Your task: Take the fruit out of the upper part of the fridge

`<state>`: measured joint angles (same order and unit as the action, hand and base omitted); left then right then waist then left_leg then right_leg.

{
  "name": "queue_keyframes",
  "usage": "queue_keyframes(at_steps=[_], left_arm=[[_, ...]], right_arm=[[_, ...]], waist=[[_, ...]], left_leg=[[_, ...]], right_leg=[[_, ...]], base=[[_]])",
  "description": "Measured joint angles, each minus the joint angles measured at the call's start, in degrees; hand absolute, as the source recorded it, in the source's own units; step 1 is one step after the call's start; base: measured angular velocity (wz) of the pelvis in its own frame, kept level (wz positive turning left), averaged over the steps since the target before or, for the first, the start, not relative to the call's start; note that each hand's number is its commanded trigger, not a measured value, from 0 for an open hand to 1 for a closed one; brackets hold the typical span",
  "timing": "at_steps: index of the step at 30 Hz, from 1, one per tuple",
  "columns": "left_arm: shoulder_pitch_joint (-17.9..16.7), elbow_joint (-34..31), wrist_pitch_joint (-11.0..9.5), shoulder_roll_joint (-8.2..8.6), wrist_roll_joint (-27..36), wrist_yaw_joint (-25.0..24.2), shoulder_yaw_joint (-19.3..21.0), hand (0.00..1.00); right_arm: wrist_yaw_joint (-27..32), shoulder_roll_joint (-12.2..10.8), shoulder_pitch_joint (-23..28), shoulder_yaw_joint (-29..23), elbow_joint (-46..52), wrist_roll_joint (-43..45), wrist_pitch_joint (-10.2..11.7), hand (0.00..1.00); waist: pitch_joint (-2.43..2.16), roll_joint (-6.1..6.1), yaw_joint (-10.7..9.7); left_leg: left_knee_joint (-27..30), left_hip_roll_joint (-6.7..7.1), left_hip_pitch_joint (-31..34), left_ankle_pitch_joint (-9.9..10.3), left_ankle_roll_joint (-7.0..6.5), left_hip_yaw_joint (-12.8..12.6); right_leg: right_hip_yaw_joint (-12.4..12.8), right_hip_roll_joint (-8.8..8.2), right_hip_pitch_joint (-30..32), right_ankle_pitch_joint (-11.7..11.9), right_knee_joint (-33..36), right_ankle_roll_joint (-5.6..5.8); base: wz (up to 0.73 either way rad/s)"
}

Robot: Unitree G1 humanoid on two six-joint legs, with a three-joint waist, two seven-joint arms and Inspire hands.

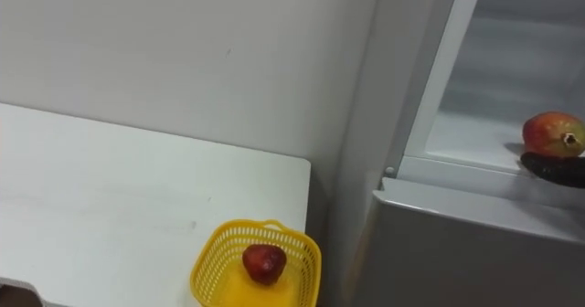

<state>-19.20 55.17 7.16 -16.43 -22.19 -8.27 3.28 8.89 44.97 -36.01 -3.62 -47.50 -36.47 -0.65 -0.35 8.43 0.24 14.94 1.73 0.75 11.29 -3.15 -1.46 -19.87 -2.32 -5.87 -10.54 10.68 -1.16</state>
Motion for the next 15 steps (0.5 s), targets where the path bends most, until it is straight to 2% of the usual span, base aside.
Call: queue_keyframes(at_steps=[15], left_arm=[[0.9,-0.1,0.0,0.00,0.0,1.6,0.0,0.00]], right_arm=[[2.2,0.0,-0.3,0.0,0.1,-2.0,0.6,0.00]], waist=[[-0.22,-0.29,0.3]], left_leg=[[0.3,0.00,0.7,-0.2,0.01,0.2]], right_leg=[[-0.2,0.38,0.1,0.1,-0.9,-0.07]], base=[[0.00]])
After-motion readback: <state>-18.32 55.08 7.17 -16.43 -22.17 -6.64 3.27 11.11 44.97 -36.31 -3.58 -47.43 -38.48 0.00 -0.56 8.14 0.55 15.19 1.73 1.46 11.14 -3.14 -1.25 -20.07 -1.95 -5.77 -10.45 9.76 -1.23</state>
